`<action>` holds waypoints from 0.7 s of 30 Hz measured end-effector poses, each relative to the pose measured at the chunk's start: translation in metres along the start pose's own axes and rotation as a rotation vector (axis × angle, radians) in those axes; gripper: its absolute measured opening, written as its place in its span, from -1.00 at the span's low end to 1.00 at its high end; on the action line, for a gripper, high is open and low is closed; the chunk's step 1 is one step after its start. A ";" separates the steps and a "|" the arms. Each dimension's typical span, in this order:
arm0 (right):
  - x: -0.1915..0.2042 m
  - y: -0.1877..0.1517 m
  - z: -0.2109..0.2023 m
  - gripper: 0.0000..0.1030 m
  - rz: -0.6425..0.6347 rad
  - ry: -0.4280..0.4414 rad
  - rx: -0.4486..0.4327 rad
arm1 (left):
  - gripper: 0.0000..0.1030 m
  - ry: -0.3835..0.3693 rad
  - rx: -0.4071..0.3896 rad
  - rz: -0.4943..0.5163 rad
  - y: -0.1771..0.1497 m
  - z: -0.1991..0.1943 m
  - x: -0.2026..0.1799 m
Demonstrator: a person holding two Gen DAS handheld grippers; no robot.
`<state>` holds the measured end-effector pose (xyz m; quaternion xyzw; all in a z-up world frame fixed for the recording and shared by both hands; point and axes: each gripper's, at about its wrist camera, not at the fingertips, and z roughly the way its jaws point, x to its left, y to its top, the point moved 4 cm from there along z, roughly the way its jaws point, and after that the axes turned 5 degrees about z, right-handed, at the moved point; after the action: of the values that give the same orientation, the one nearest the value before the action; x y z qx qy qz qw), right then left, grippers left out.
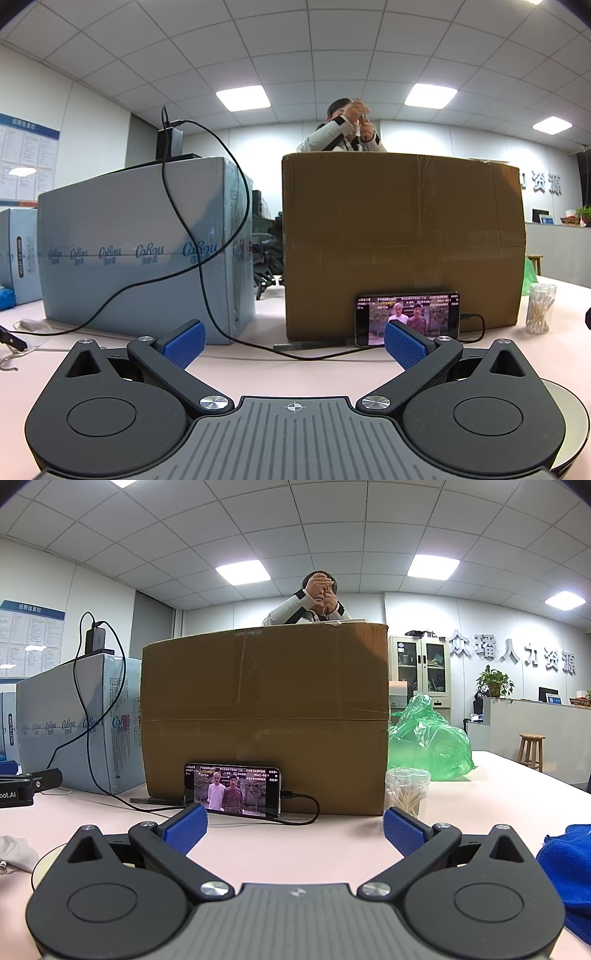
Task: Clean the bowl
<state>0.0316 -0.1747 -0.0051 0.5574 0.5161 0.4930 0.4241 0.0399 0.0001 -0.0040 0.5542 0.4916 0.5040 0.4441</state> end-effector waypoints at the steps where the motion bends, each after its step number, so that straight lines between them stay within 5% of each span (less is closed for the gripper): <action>1: 0.000 0.000 0.000 1.00 0.000 0.000 0.001 | 1.00 0.000 0.000 0.000 0.000 0.000 0.000; 21: 0.002 0.000 0.000 1.00 0.008 0.005 0.010 | 1.00 -0.003 -0.003 -0.005 -0.001 0.001 0.001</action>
<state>0.0316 -0.1723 -0.0046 0.5603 0.5172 0.4934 0.4183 0.0412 0.0011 -0.0049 0.5532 0.4916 0.5028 0.4467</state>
